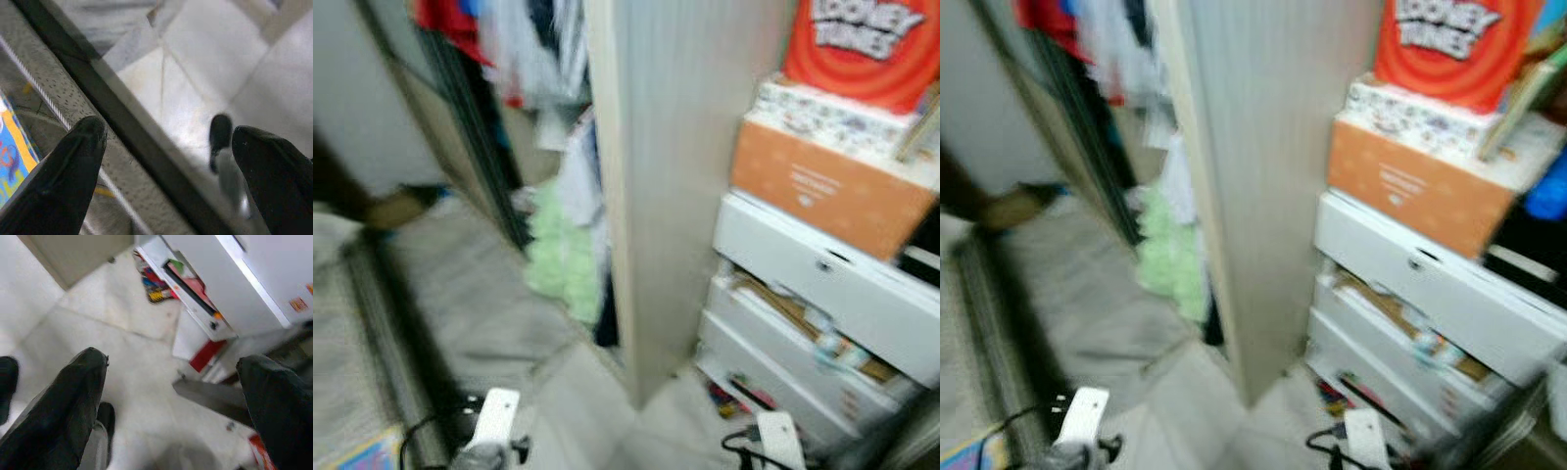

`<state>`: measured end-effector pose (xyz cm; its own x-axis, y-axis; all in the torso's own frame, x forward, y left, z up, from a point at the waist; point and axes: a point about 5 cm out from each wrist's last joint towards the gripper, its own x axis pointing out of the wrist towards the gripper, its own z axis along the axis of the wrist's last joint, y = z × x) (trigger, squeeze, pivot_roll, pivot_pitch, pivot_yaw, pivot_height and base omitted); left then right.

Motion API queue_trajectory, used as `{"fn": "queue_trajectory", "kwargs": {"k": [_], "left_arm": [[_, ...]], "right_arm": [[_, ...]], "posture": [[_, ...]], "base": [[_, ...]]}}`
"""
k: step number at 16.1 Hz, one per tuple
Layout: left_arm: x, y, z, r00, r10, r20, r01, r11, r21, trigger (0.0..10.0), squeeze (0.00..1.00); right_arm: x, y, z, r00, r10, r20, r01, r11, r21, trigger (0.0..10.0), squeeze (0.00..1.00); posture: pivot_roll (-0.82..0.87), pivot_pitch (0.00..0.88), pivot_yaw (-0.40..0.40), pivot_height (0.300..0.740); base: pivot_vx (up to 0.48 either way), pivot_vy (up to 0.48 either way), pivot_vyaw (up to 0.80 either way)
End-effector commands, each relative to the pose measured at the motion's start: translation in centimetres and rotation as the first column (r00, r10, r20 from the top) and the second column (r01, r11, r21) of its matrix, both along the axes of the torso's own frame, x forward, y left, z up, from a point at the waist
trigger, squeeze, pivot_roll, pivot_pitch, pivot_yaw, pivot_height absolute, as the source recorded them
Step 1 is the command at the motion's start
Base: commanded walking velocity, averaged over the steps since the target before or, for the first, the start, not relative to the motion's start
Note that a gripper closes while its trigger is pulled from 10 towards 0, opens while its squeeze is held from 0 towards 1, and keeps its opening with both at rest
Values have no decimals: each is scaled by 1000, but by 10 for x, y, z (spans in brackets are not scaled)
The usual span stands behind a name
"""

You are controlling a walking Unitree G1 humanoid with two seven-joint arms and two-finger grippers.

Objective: Clean up the room

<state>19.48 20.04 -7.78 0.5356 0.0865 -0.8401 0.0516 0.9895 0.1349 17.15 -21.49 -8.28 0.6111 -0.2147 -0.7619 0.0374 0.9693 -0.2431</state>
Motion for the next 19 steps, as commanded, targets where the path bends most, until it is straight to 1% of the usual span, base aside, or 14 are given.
{"fn": "queue_trajectory", "kwargs": {"k": [1,2,3,4,6,8,9,10,11,12,13,14,16,19], "left_arm": [[-3,86,25,994,82,66,-85,995,50,10000,0],[-6,87,25,993,98,67,-101,994,41,10000,0],[-14,87,20,991,121,50,-122,992,27,10000,0],[-17,86,19,992,119,38,-121,992,29,10000,0],[-37,80,6,992,125,-34,-124,992,30,10000,0],[-52,76,-2,990,109,-91,-107,994,32,10000,0],[-64,74,-7,987,96,-129,-94,995,22,10000,0],[-66,74,-7,986,94,-136,-92,996,21,10000,0],[-73,70,-11,983,76,-170,-72,997,31,10000,0],[-76,67,-13,981,74,-181,-69,997,32,10000,0],[-77,61,-16,977,75,-198,-68,997,43,10000,0],[-74,56,-17,978,70,-198,-62,997,44,10000,0],[-63,42,-18,980,29,-198,-23,999,33,10000,0],[-47,24,-16,984,-6,-178,10,1000,22,10000,0]], "right_arm": [[45,-43,39,980,-33,198,42,998,-43,10000,0],[45,-43,40,979,-29,204,36,999,-33,10000,0],[41,-41,36,984,-15,180,19,1000,-20,10000,0],[39,-41,34,985,-8,170,12,1000,-24,10000,0],[25,-40,24,994,-28,106,29,1000,-6,10000,0],[8,-37,14,999,-23,40,24,1000,-5,10000,0],[-3,-35,8,1000,-11,0,11,1000,3,10000,0],[-6,-35,6,1000,-7,-11,7,1000,4,10000,0],[-14,-33,2,998,8,-56,-8,1000,-5,10000,0],[-20,-32,-1,996,13,-84,-14,1000,-6,10000,0],[-29,-31,-6,992,30,-125,-32,999,-13,10000,0],[-33,-30,-8,988,42,-150,-45,999,-14,10000,0],[-38,-27,-11,977,81,-195,-87,996,-20,10000,0],[-32,-19,-11,974,121,-191,-126,992,-15,10000,0]], "posture": [[-52,0,42,740],[-52,0,42,740],[-53,0,39,740],[-53,0,39,740],[-50,0,36,740],[-51,0,32,740],[-51,0,32,740],[-51,0,32,740],[-51,0,32,740],[-51,0,32,740],[-53,0,33,740],[-53,0,33,740],[-53,0,33,740],[-51,0,33,740]], "base": [[0,0,800],[0,0,800],[0,0,800],[0,0,800],[0,0,800],[0,0,800],[0,0,800],[0,0,800],[0,0,800],[0,0,800],[0,0,800],[0,0,800],[0,0,731],[0,0,635]]}}
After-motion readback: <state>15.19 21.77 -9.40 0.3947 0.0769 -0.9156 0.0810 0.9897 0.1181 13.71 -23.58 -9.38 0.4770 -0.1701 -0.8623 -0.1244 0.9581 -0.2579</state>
